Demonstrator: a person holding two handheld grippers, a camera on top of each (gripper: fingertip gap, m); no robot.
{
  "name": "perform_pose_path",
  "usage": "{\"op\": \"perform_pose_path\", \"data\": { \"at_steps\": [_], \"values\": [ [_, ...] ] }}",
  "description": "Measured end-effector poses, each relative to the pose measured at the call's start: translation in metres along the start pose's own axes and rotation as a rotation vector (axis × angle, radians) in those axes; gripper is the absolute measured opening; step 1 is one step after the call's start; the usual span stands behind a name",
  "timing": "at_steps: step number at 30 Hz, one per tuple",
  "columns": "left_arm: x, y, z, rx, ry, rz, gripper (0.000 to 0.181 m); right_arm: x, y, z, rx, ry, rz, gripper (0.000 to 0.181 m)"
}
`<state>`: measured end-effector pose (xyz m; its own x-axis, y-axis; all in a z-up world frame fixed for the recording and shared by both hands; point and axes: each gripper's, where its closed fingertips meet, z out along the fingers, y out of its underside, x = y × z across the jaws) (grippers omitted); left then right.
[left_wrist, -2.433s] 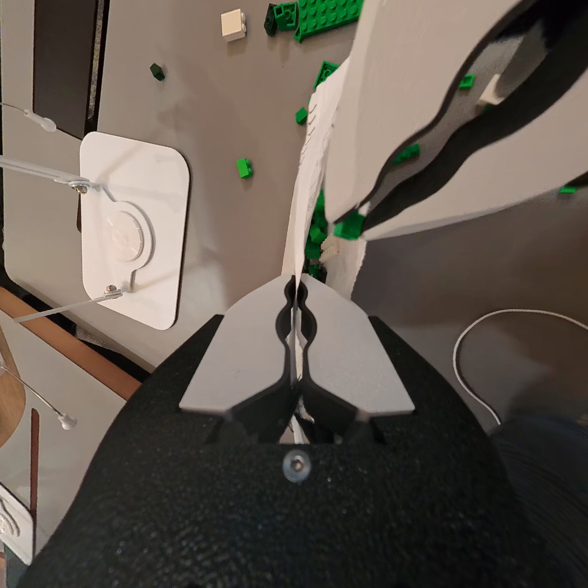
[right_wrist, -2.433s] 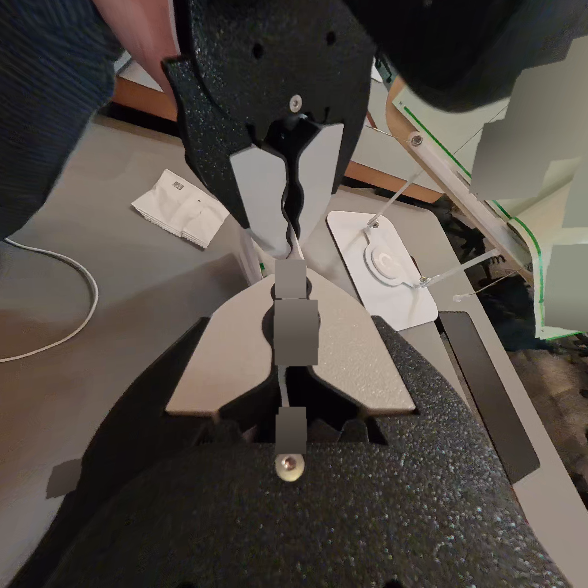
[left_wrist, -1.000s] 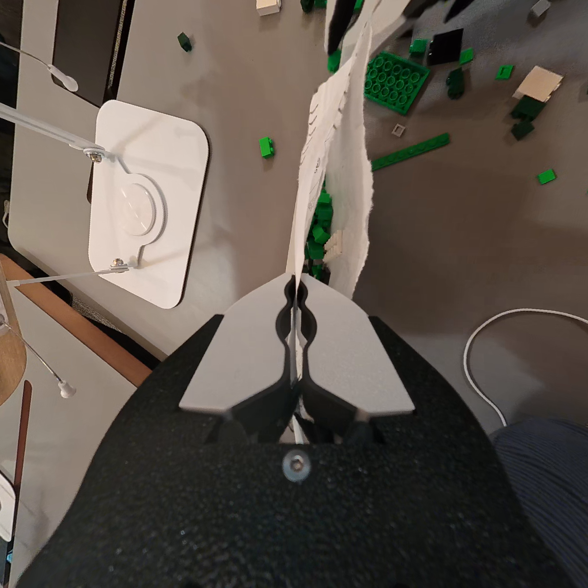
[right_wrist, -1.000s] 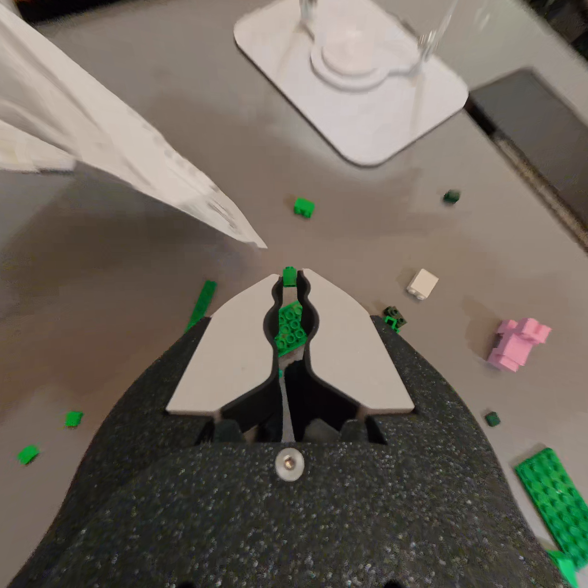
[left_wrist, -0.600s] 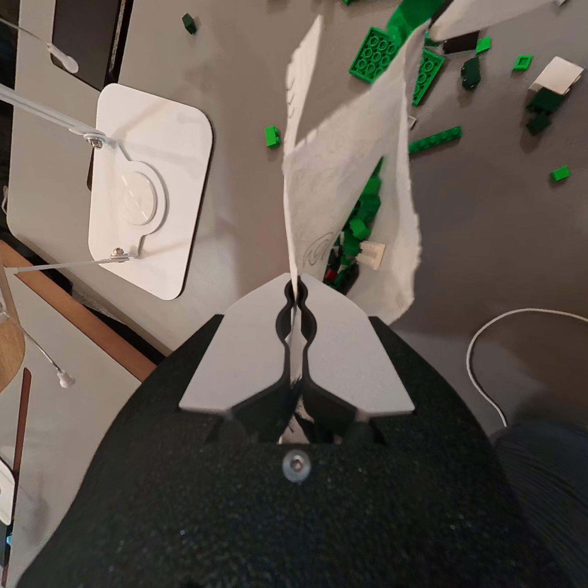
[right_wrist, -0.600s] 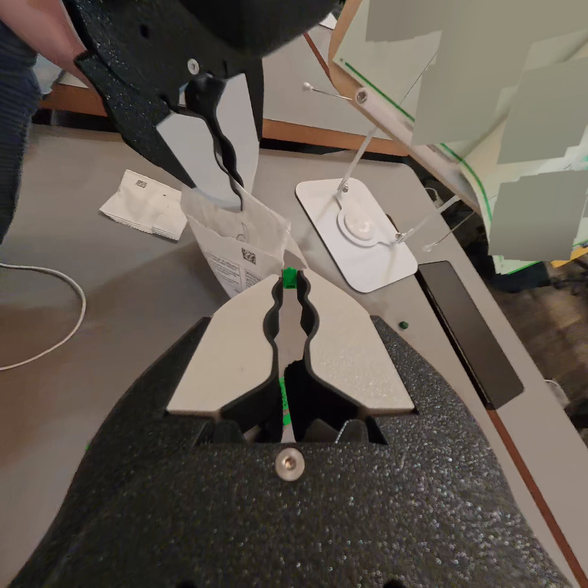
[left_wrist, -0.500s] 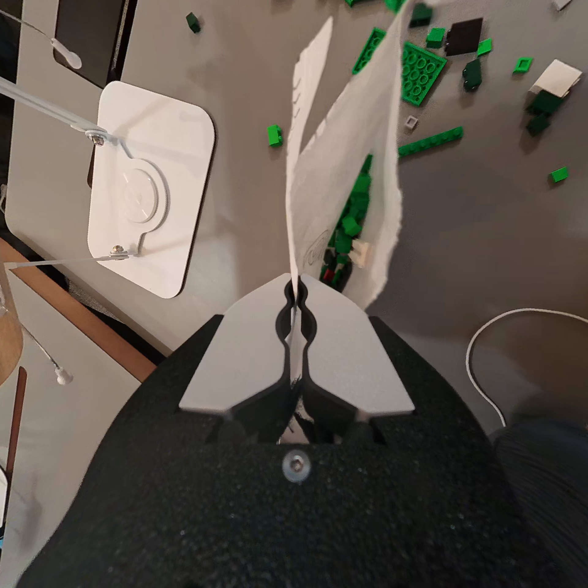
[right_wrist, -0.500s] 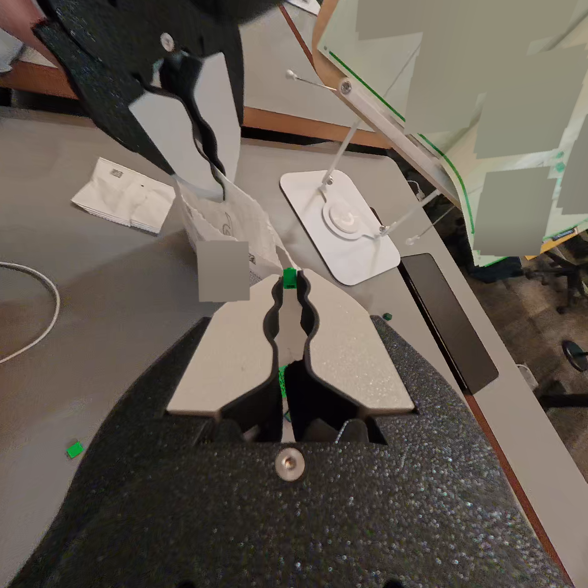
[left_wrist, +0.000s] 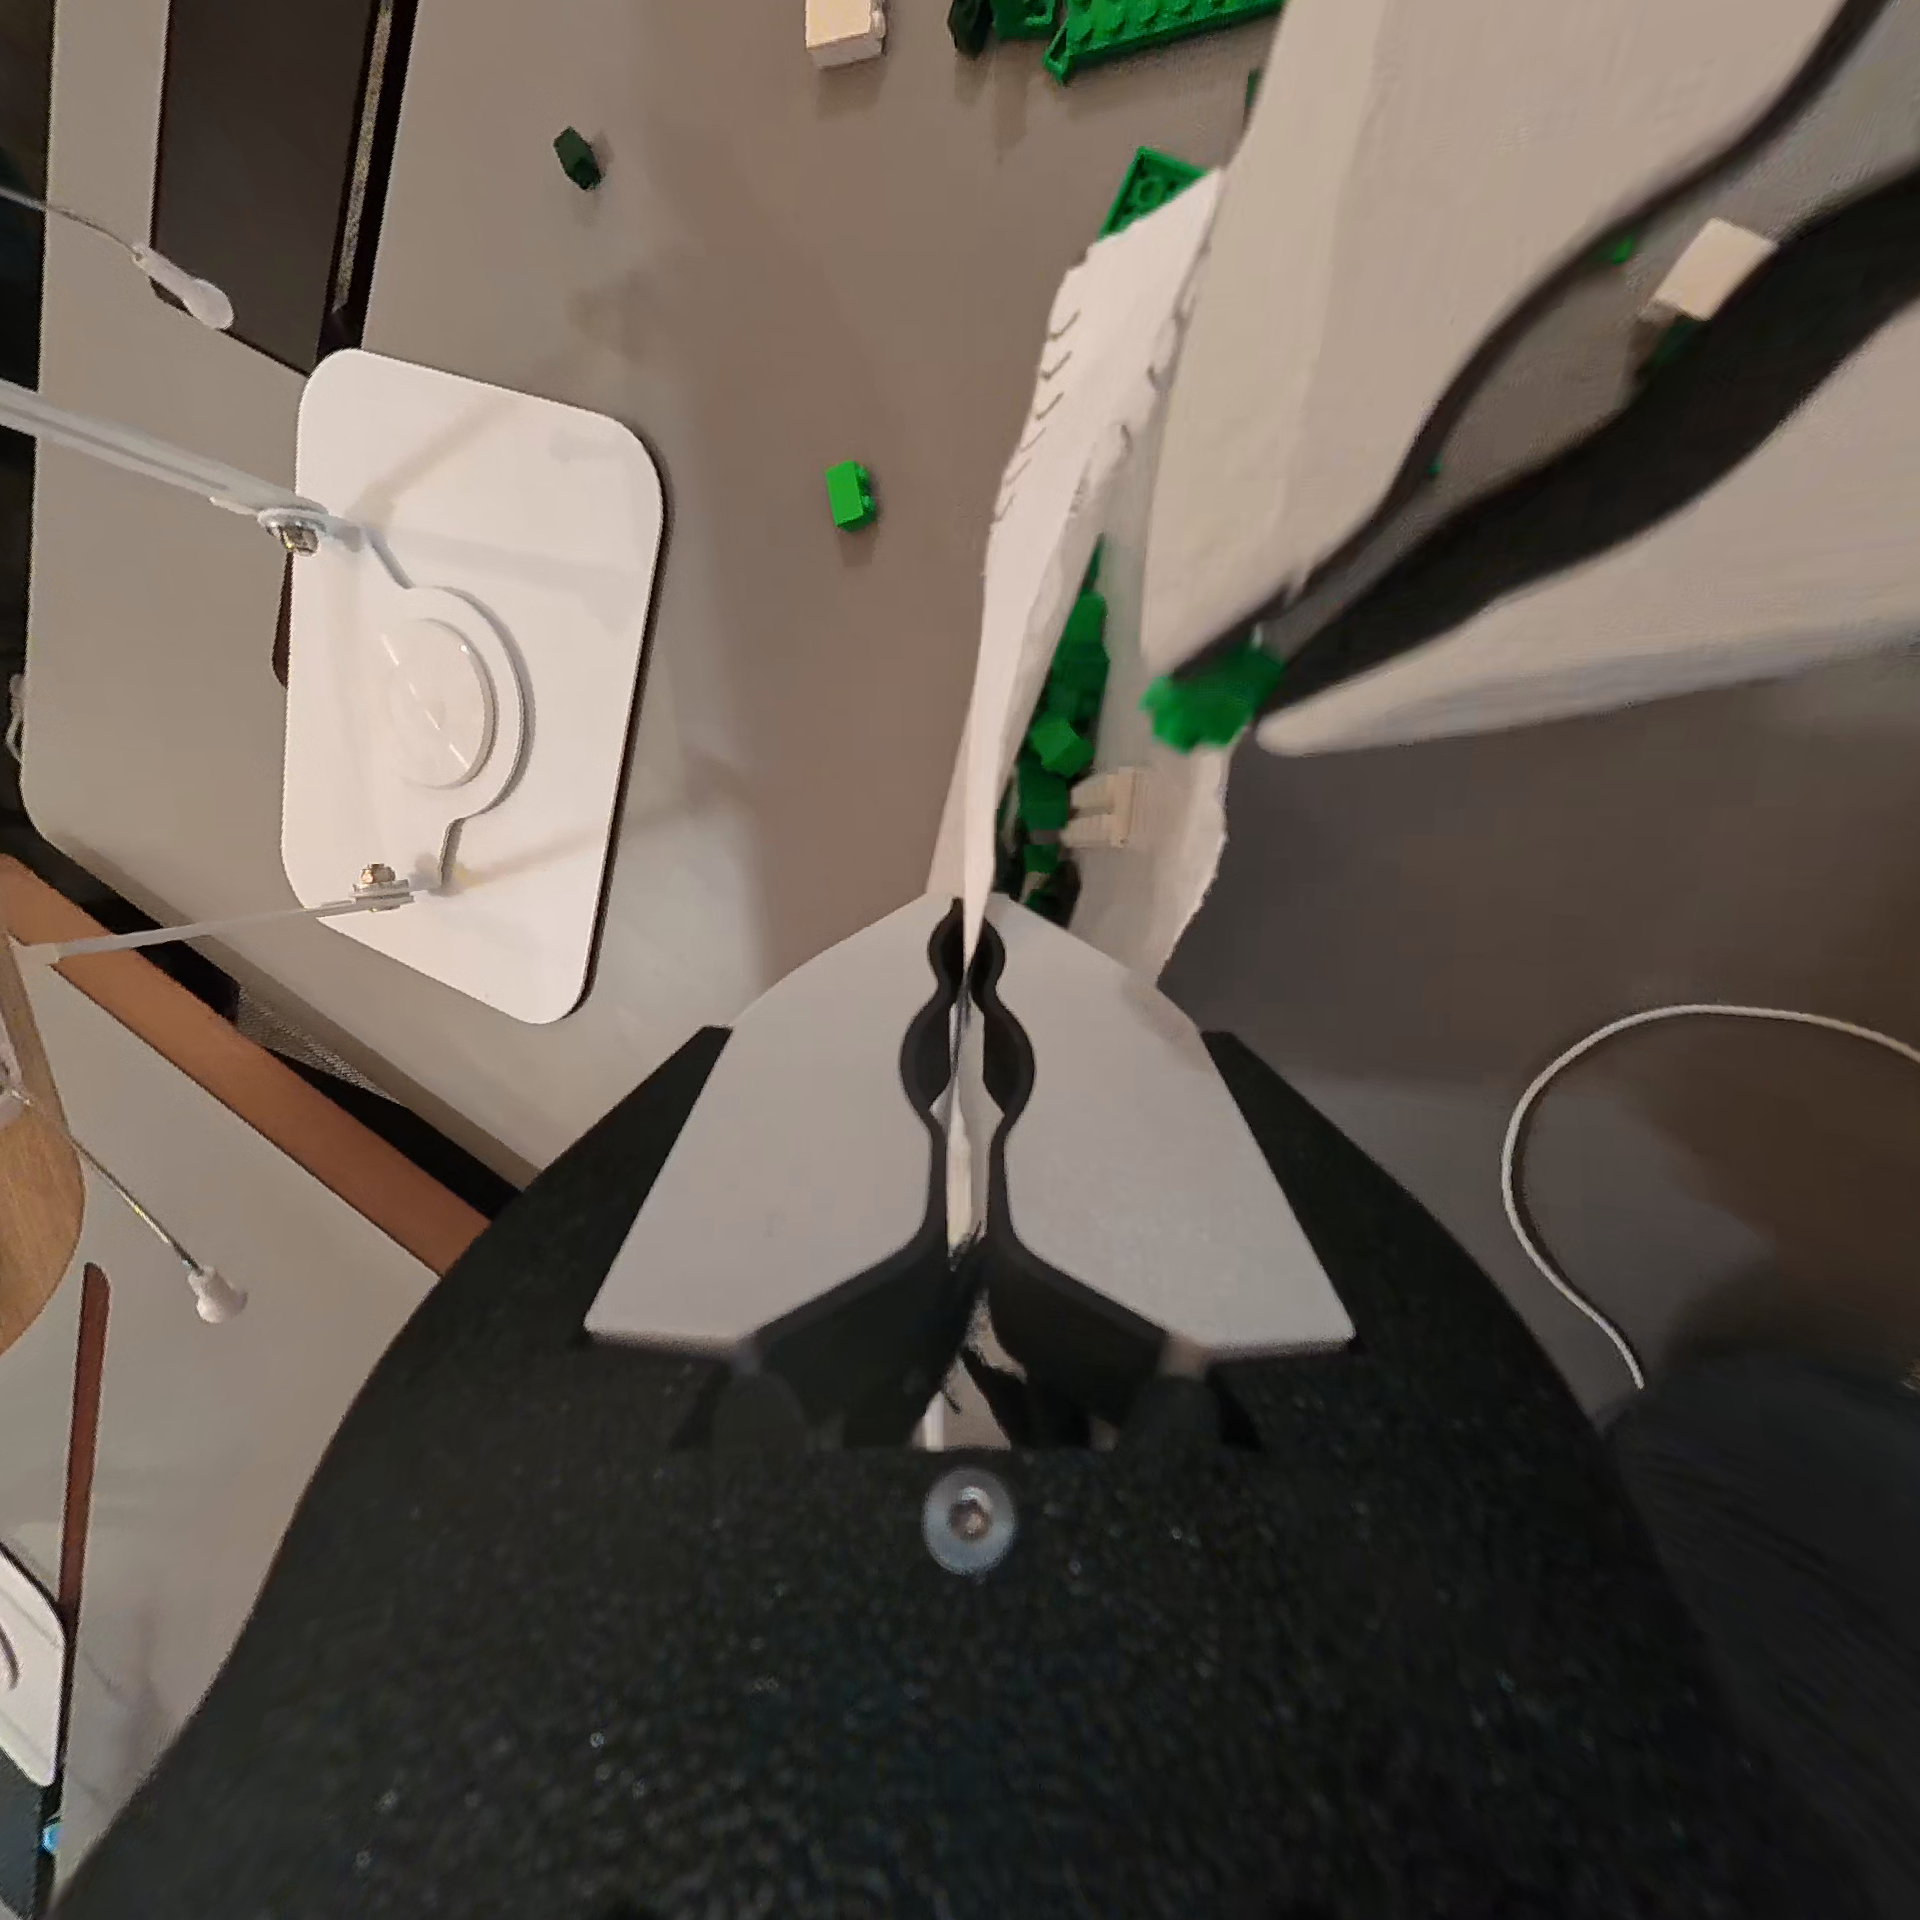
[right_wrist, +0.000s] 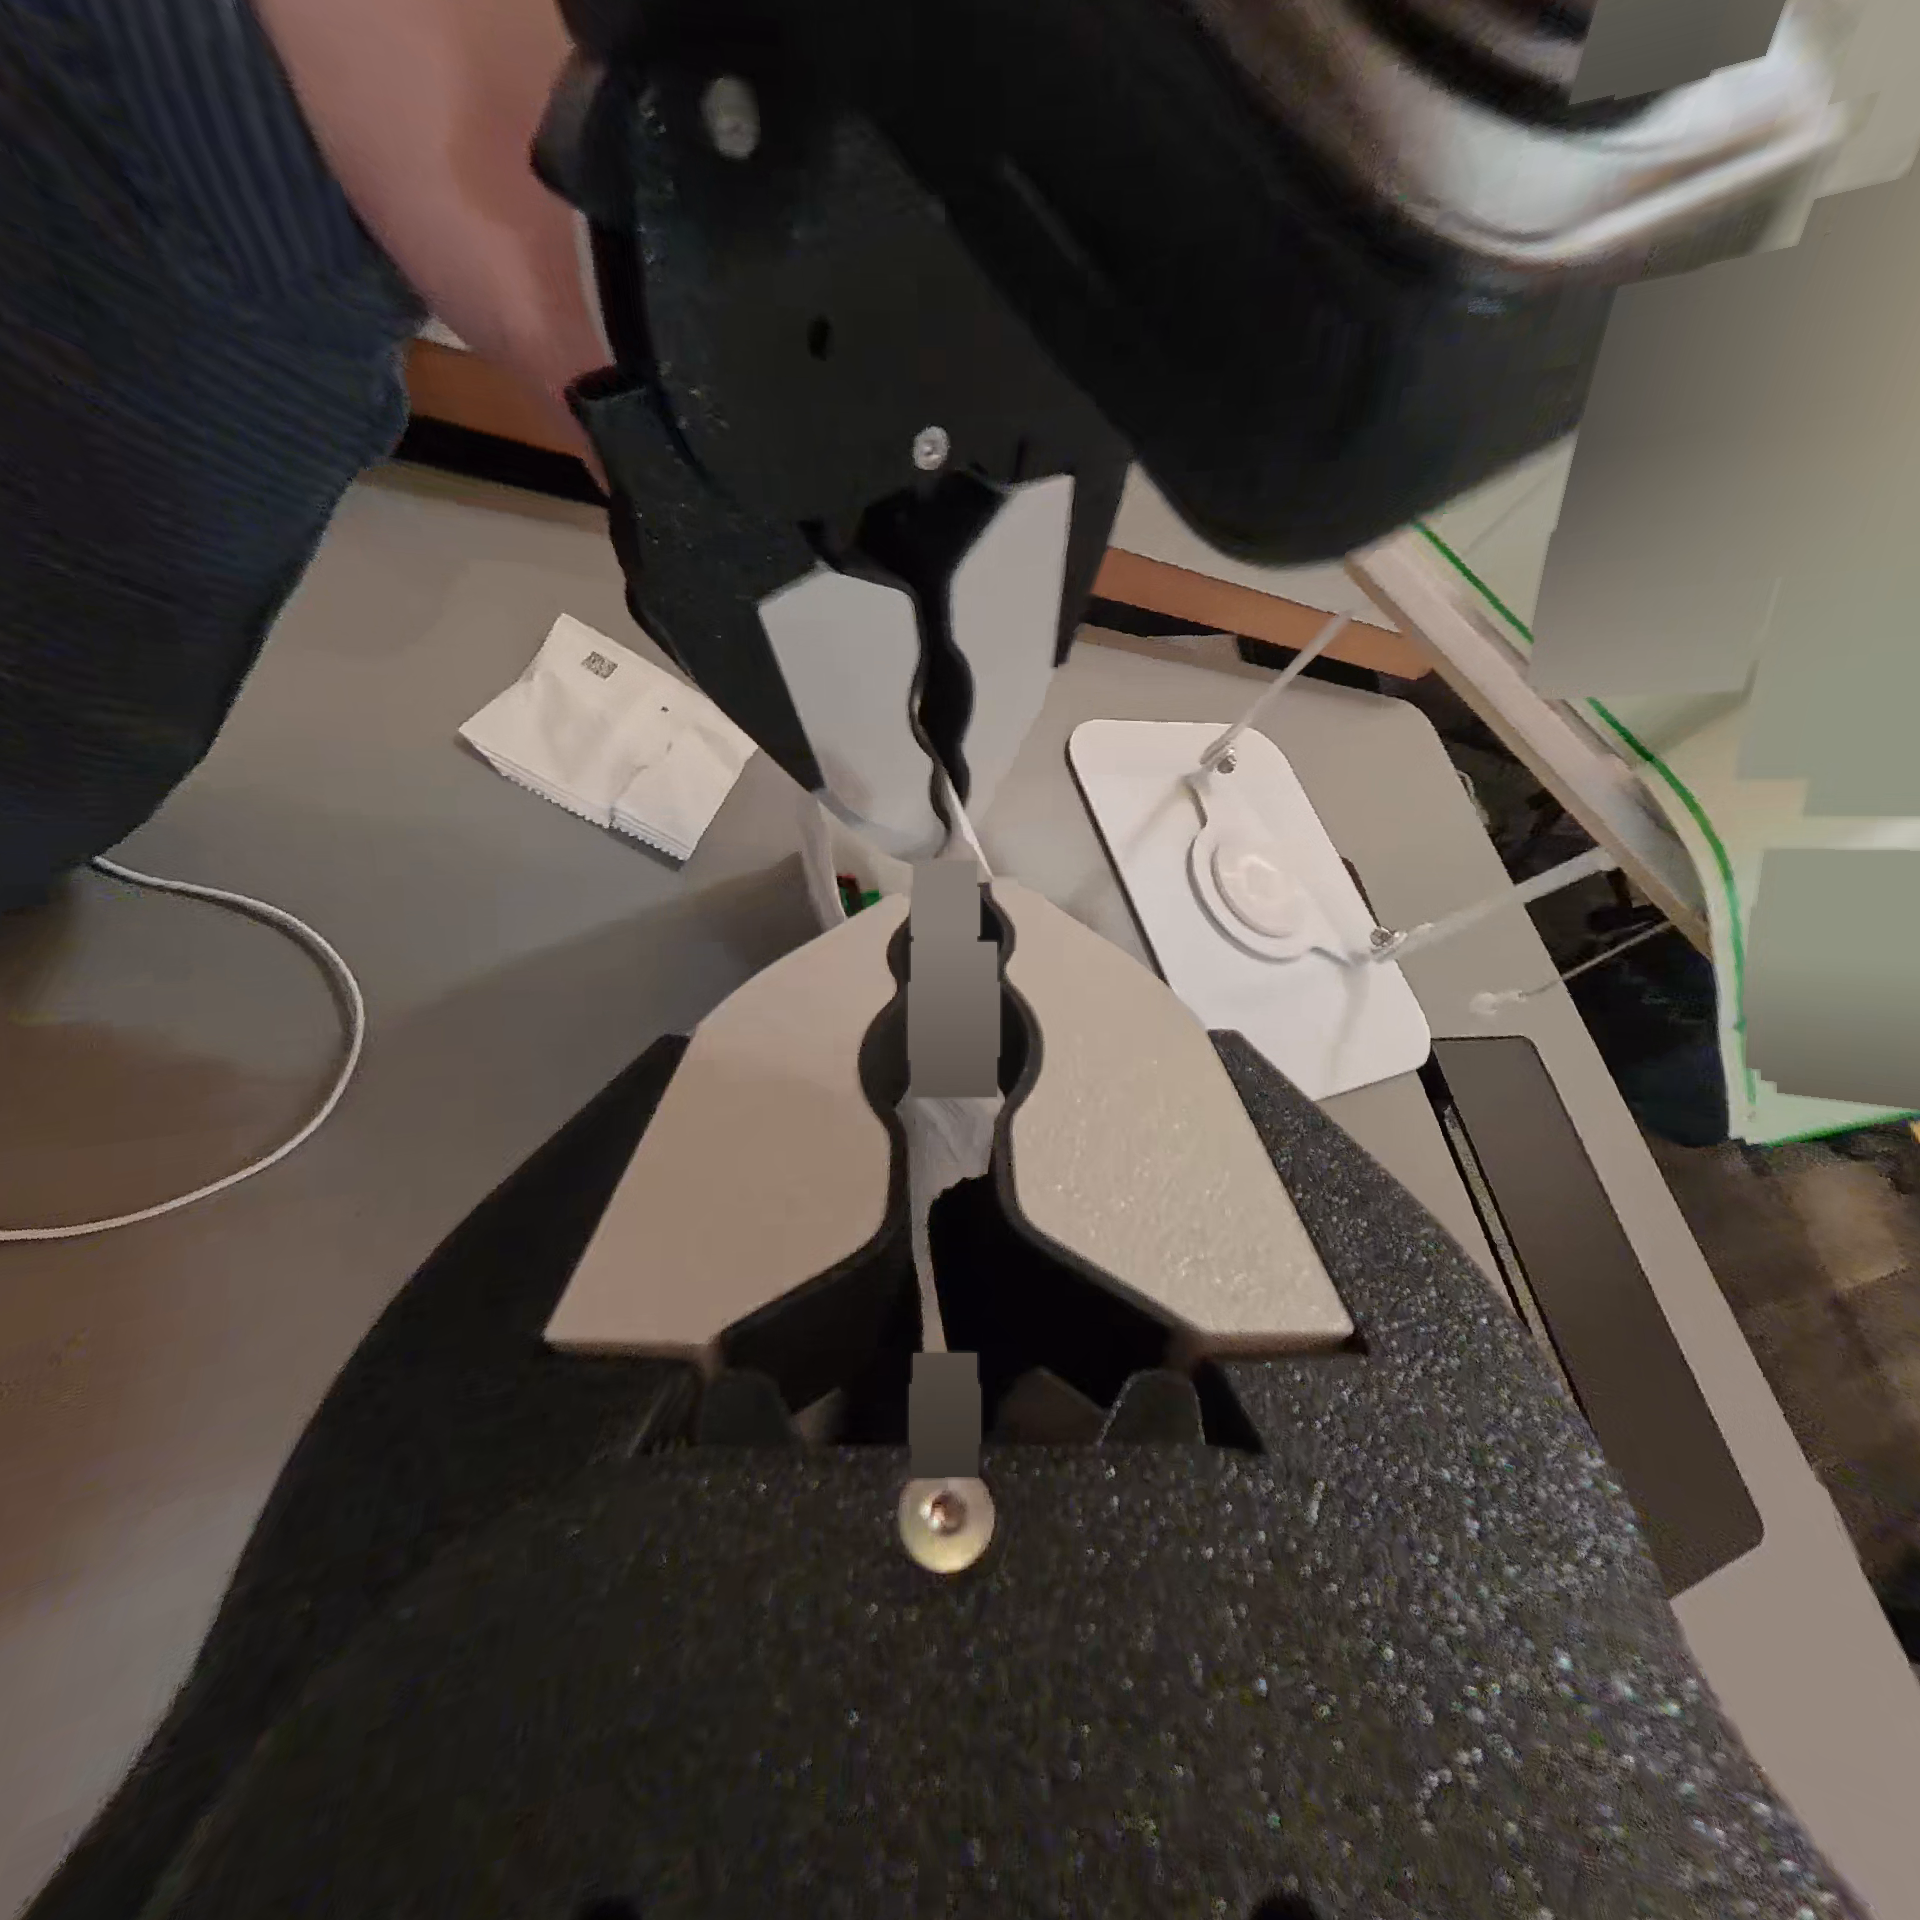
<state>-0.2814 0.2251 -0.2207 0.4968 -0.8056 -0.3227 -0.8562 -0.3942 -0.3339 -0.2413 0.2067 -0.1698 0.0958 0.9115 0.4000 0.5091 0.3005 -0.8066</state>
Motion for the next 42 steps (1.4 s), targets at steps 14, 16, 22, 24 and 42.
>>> {"op": "perform_pose_path", "data": {
  "at_steps": [14,16,22,24,42],
  "values": [
    [0.003,-0.005,-0.003,0.023,0.001,0.021,0.0,0.006,0.017,0.014,-0.126,0.054,-0.056,0.022],
    [0.004,-0.006,-0.003,0.025,0.003,0.03,0.0,0.007,0.021,0.015,-0.156,0.056,-0.061,0.024],
    [0.005,-0.005,-0.002,0.019,0.008,0.023,0.0,0.012,0.018,0.007,-0.152,0.098,-0.071,0.026],
    [0.003,-0.003,-0.002,0.014,0.008,0.015,0.0,0.012,0.016,-0.003,-0.129,0.114,-0.056,0.025],
    [0.001,0.002,0.003,-0.001,0.024,-0.011,0.0,0.025,0.209,-0.17,-0.34,0.291,0.461,0.019]
  ]
}}
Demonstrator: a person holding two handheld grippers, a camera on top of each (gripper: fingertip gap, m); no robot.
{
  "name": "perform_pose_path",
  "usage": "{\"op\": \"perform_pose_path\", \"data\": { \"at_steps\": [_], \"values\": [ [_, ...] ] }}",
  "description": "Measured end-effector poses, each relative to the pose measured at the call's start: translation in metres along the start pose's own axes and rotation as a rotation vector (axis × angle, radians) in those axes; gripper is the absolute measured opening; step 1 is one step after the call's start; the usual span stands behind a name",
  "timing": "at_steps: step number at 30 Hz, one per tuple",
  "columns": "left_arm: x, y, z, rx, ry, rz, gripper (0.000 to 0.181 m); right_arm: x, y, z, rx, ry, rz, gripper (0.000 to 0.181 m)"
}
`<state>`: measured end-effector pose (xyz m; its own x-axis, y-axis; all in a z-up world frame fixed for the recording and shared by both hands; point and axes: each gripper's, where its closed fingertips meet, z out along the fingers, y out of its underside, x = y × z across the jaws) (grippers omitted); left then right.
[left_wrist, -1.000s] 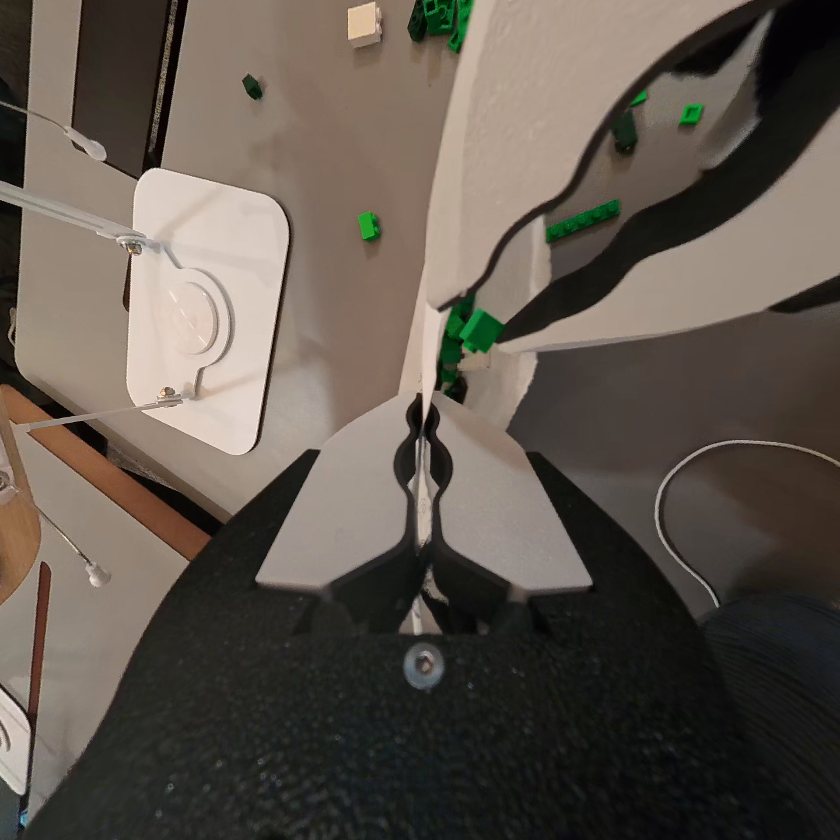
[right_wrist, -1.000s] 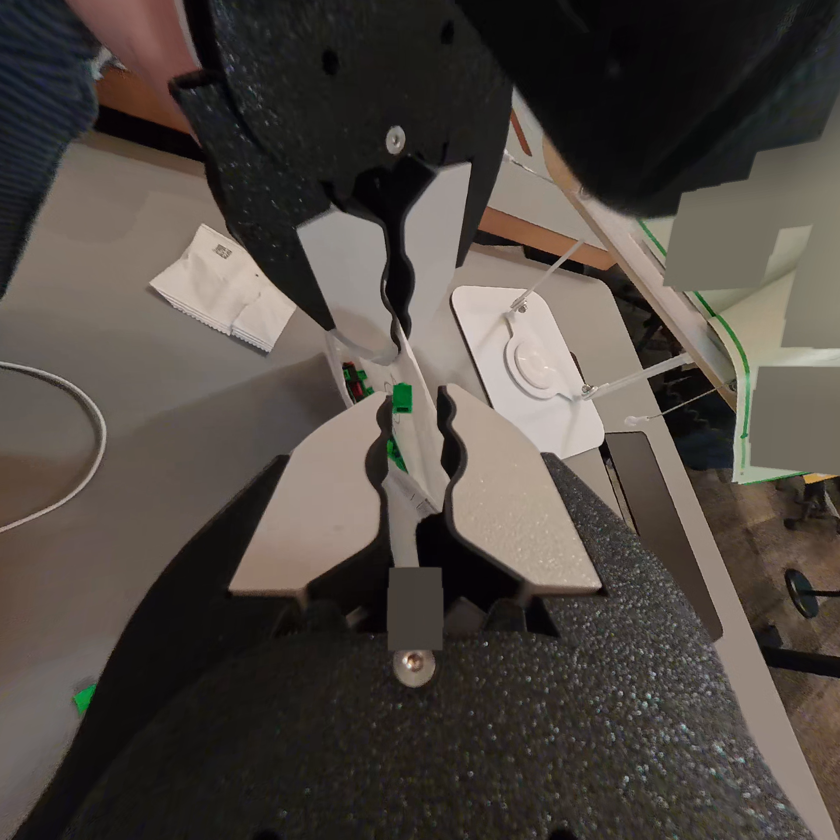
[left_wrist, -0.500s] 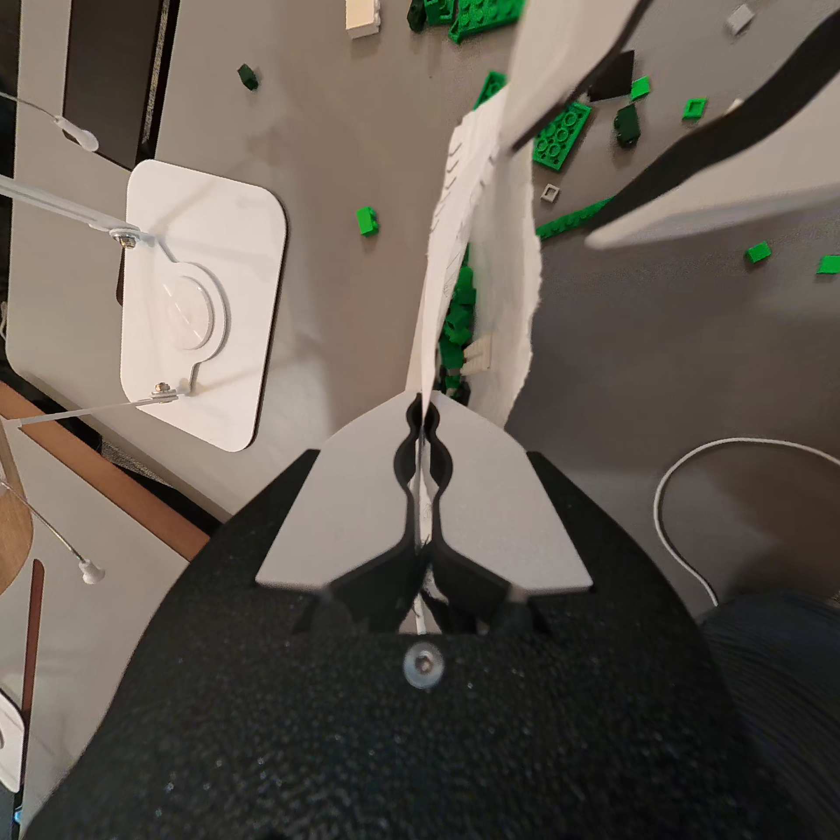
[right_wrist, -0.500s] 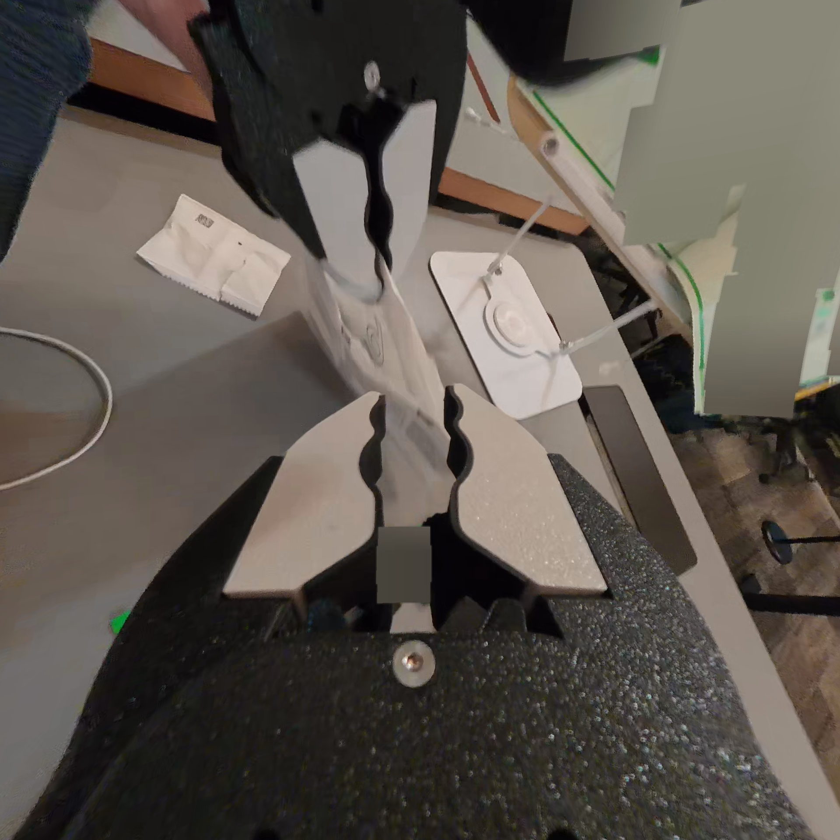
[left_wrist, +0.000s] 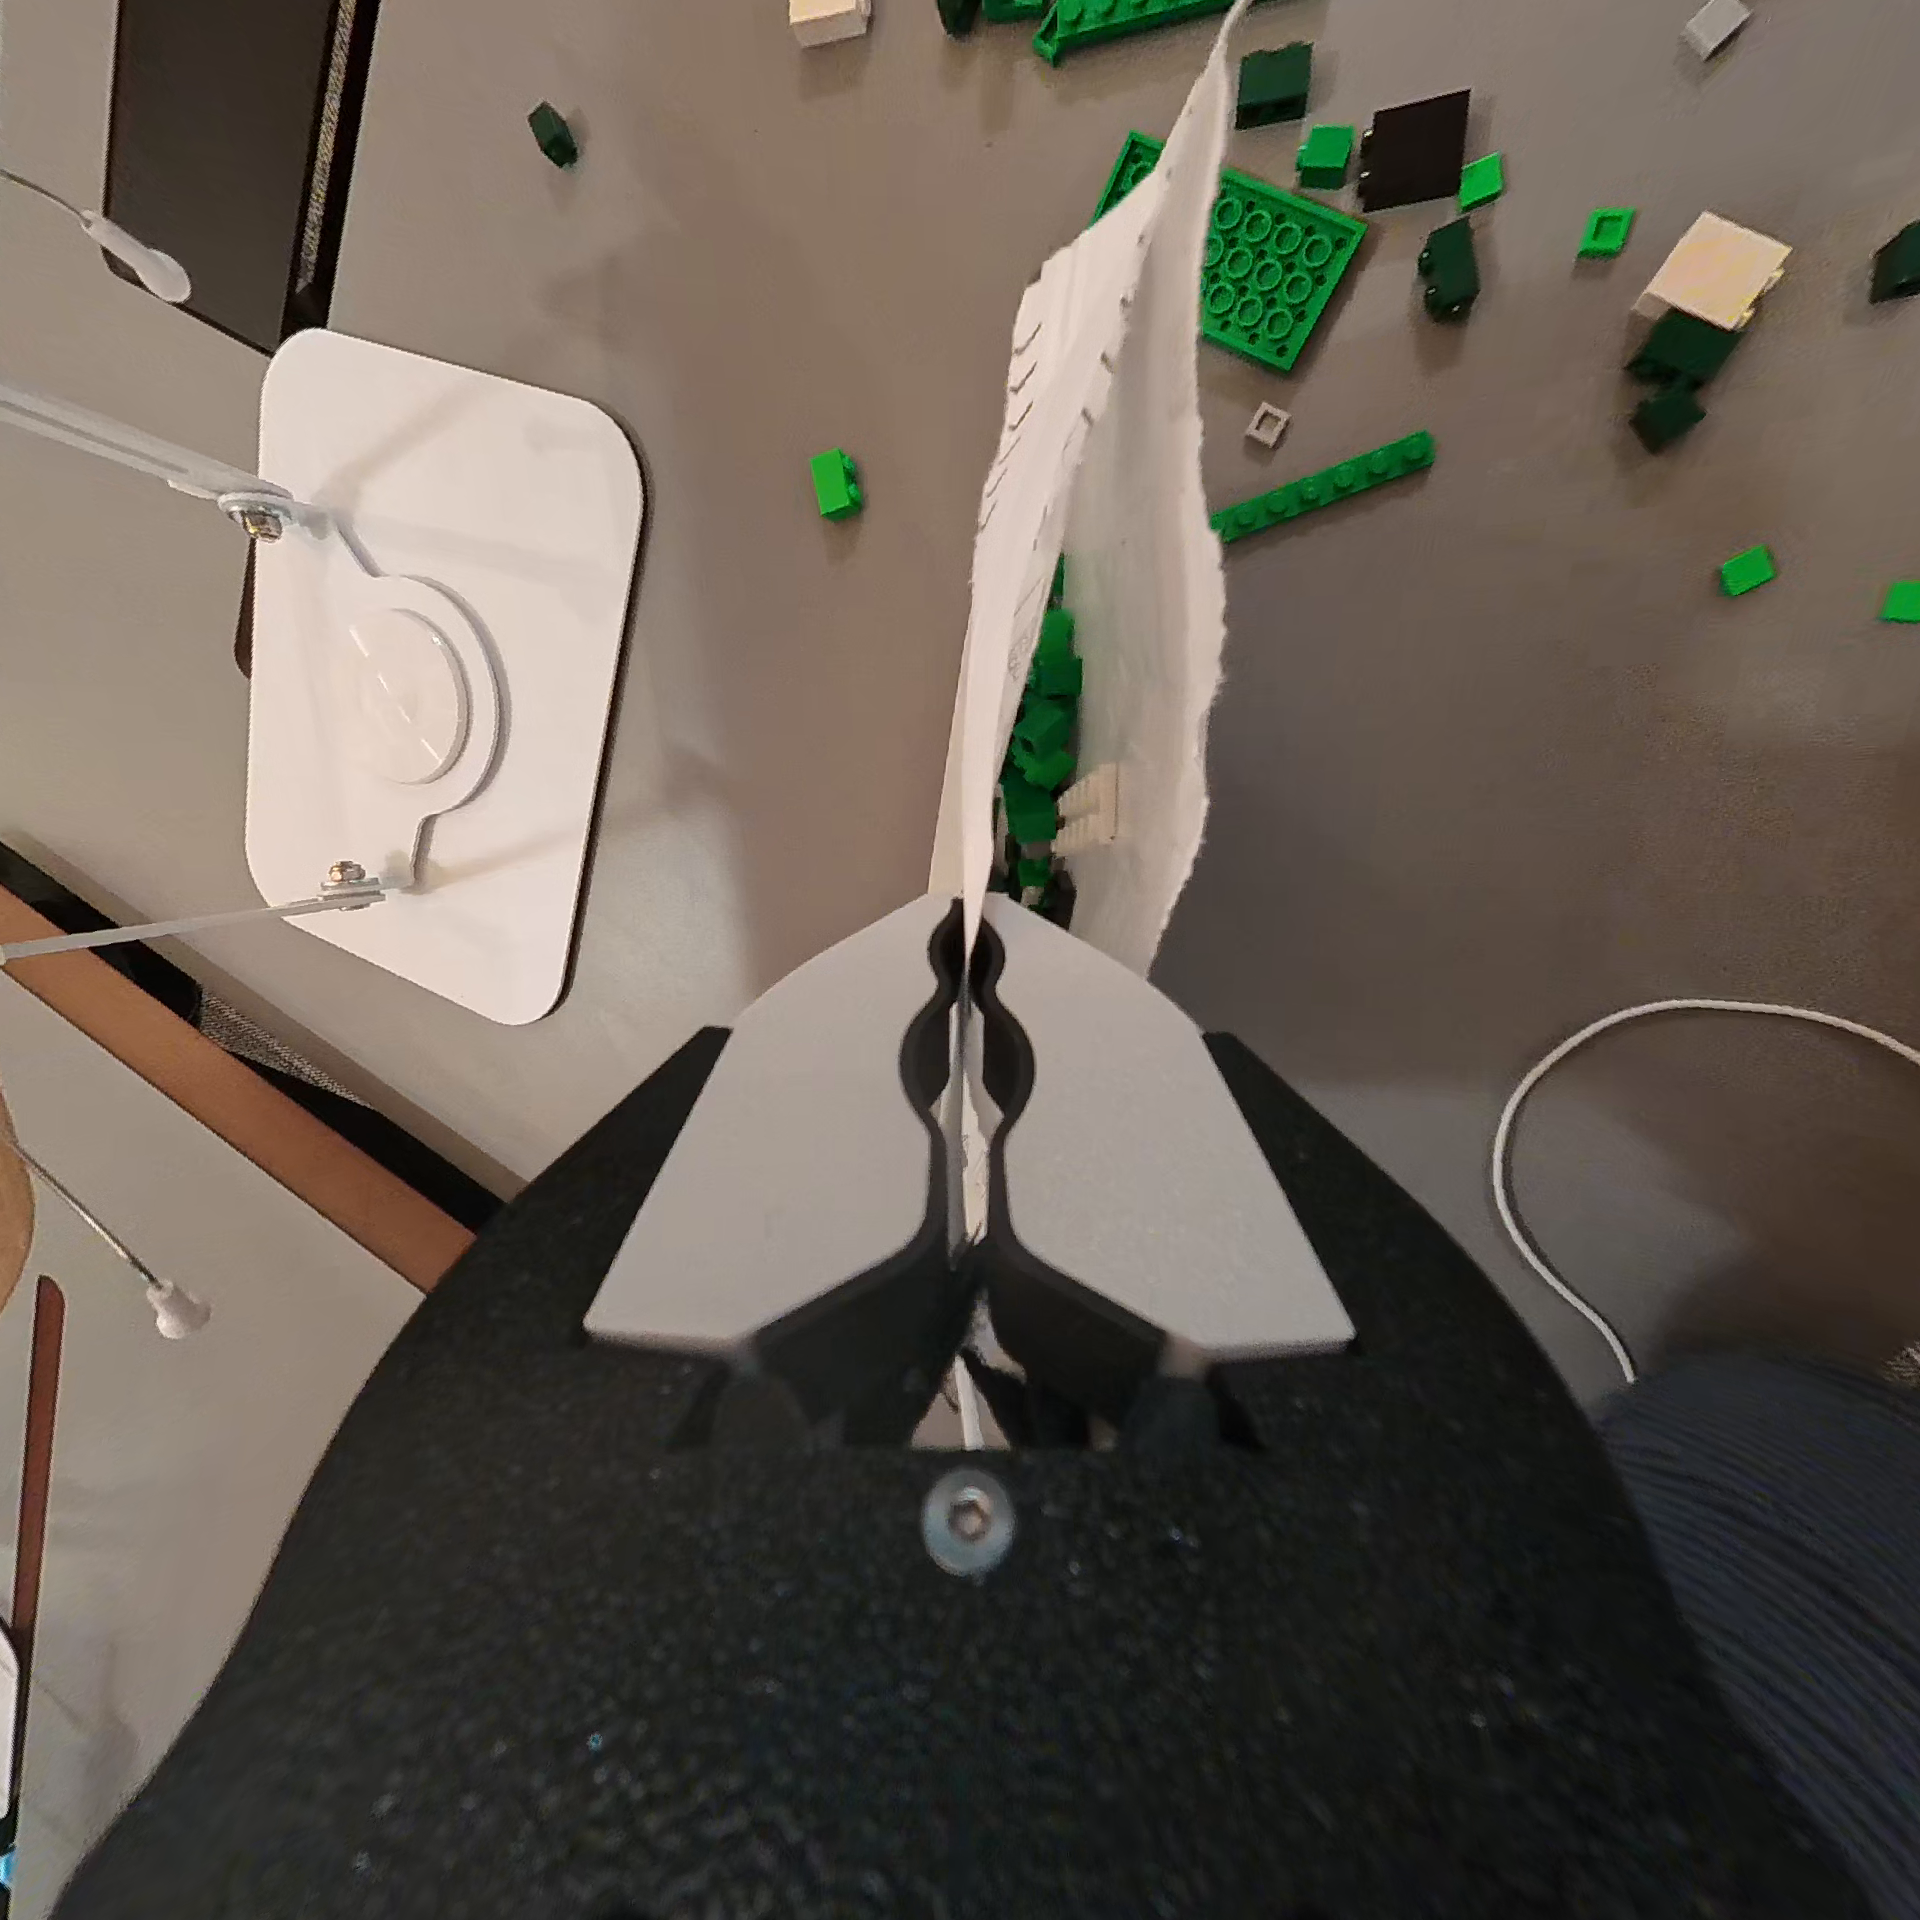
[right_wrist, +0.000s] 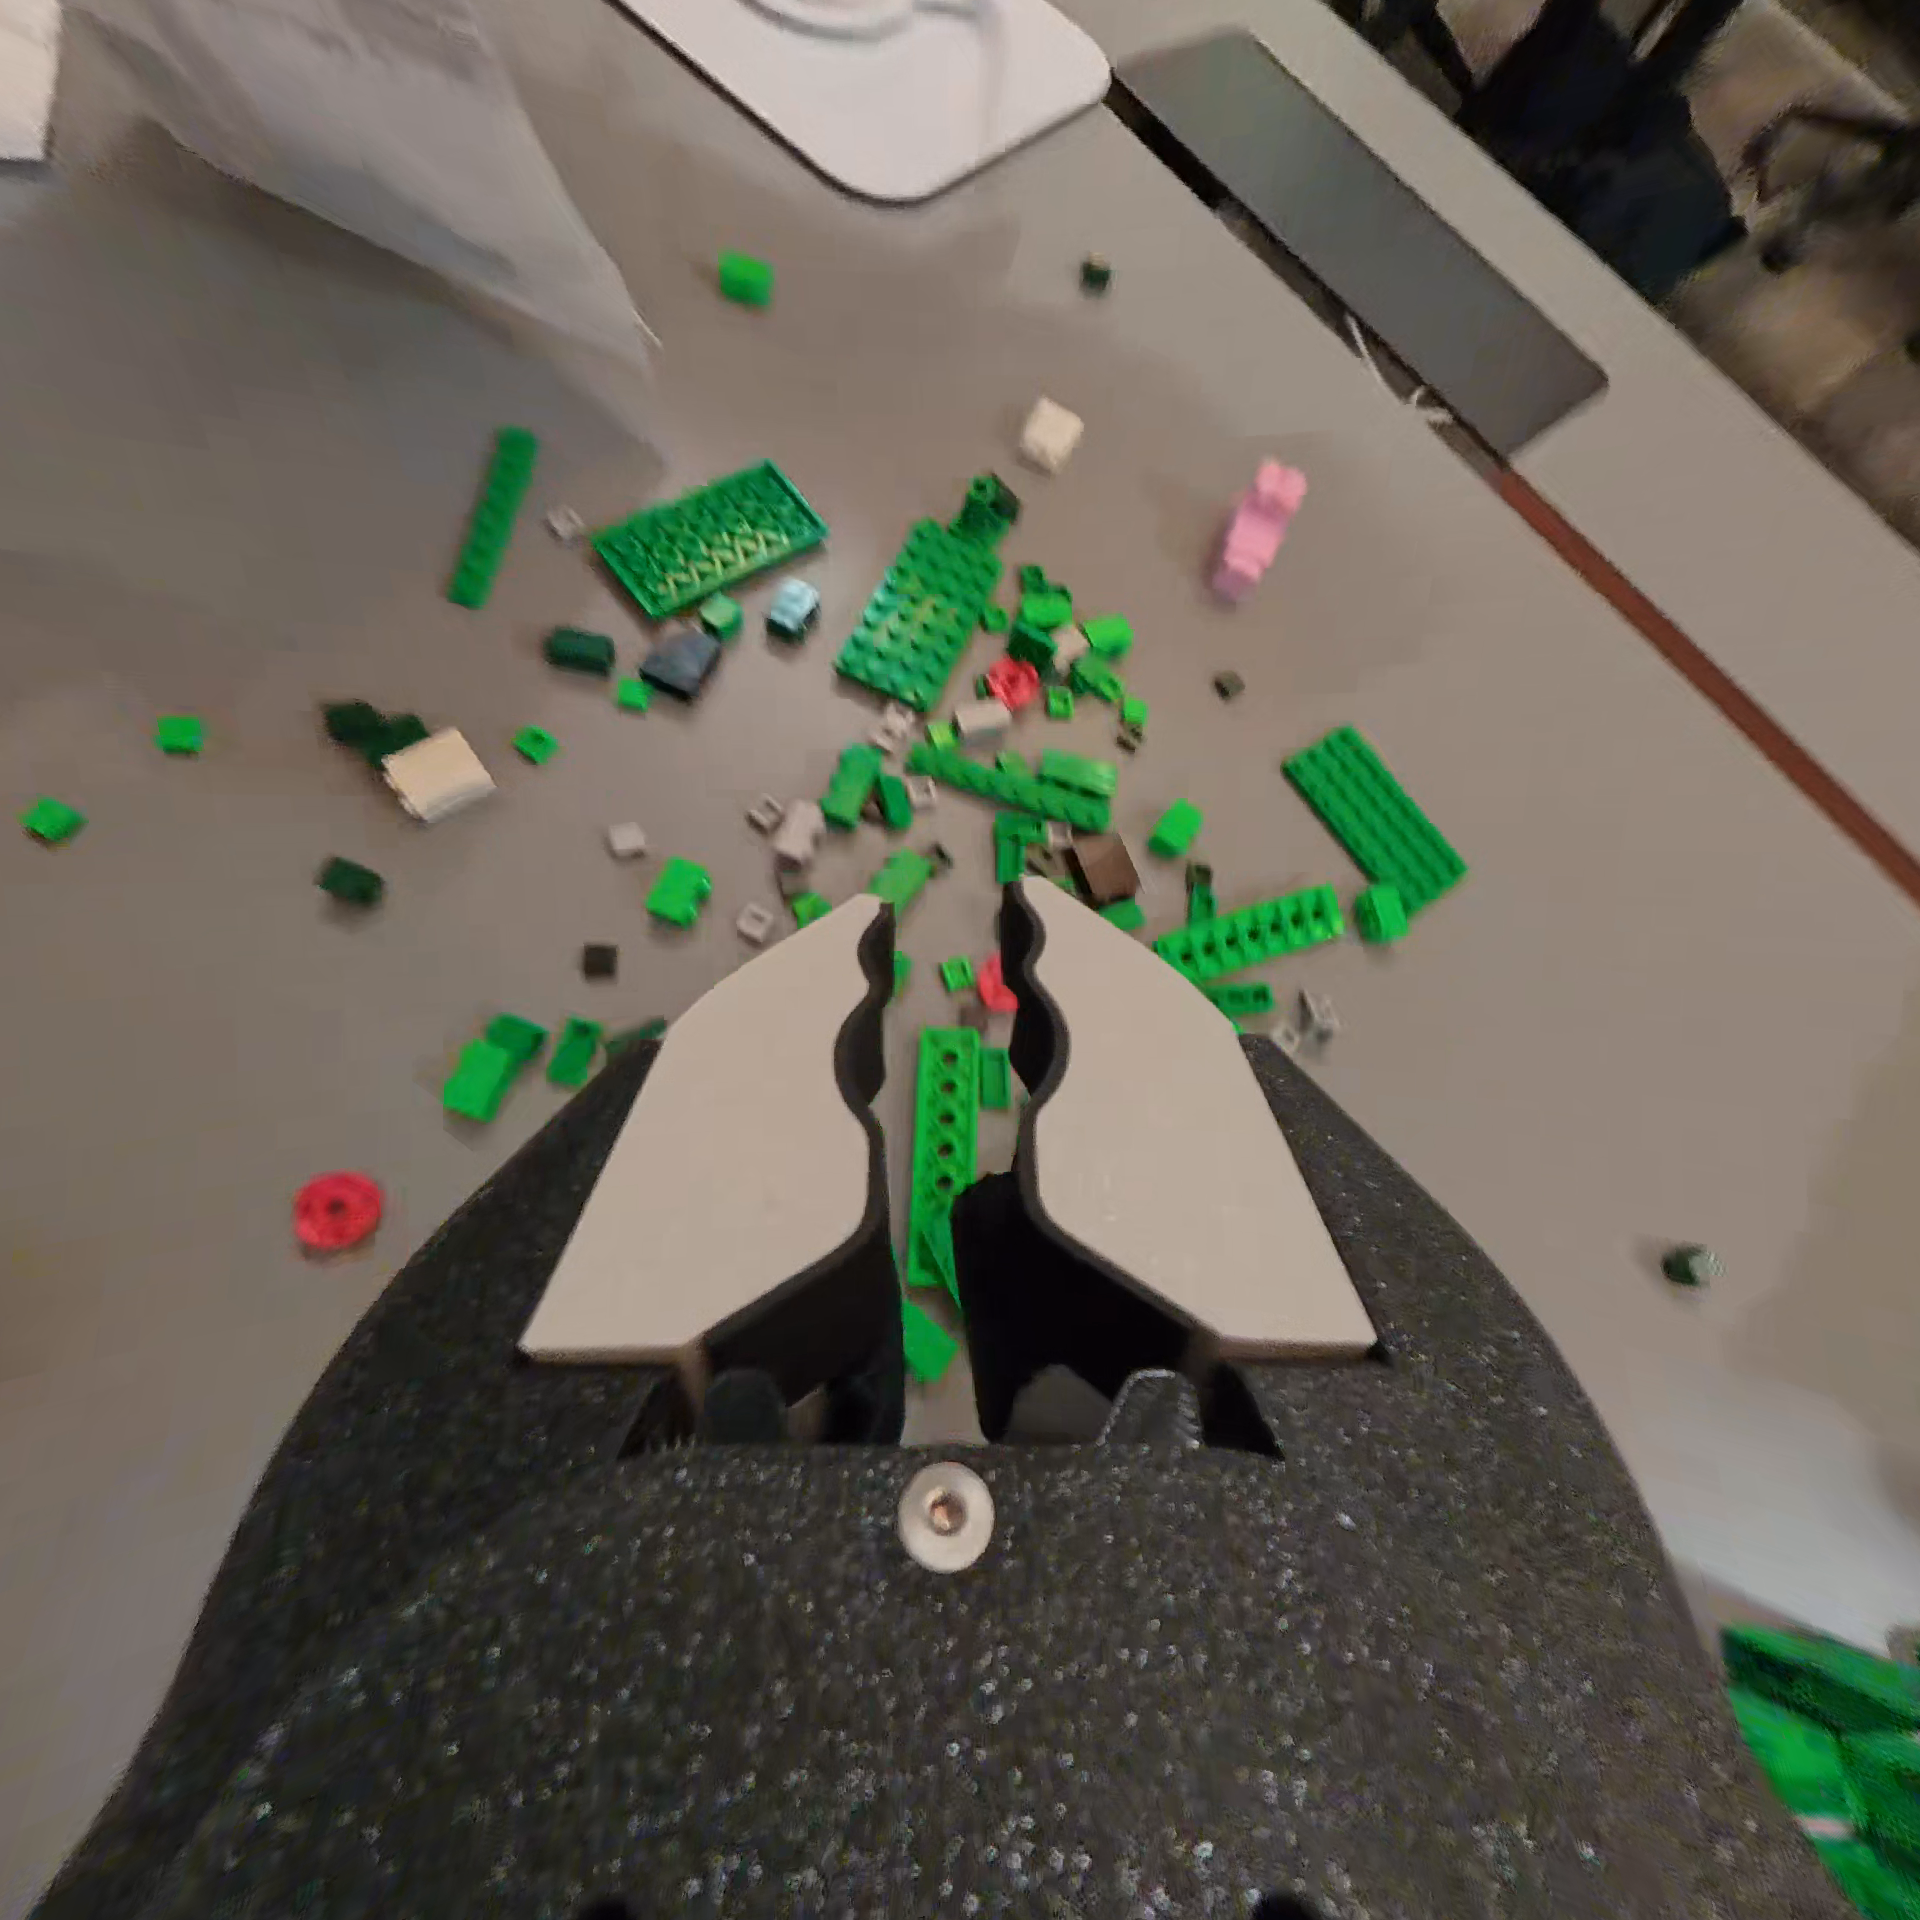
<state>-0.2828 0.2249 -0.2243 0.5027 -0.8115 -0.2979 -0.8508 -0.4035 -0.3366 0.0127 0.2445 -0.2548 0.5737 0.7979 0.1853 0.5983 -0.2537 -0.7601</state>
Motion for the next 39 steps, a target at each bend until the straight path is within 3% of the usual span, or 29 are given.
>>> {"op": "perform_pose_path", "data": {
  "at_steps": [6,9,12,16,25,32,36,39],
  "values": [
    [0.001,-0.001,0.002,-0.006,0.006,0.006,0.0,-0.002,0.04,0.005,-0.043,-0.137,0.114,0.016],
    [0.002,-0.001,0.002,-0.009,0.01,0.01,0.0,-0.041,0.052,0.005,-0.087,-0.339,-0.002,0.019],
    [0.003,-0.002,0.003,-0.008,0.013,0.011,0.0,-0.059,0.066,0.006,-0.149,-0.37,-0.148,0.022],
    [0.003,-0.002,0.004,-0.013,0.018,0.014,0.0,-0.08,0.063,0.009,-0.131,-0.443,-0.173,0.022],
    [0.007,-0.005,0.004,-0.016,0.022,0.029,0.0,-0.093,0.044,0.039,-0.173,-0.429,-0.163,0.021],
    [0.007,-0.005,0.004,-0.018,0.021,0.034,0.0,-0.086,-0.007,0.069,-0.051,-0.322,-0.134,0.016],
    [0.008,-0.006,0.003,-0.014,0.019,0.039,0.0,-0.069,-0.017,0.091,-0.068,-0.209,-0.143,0.013],
    [0.008,-0.006,0.003,-0.011,0.02,0.038,0.0,-0.031,-0.014,0.089,-0.095,-0.054,-0.123,0.013]
  ]
}}
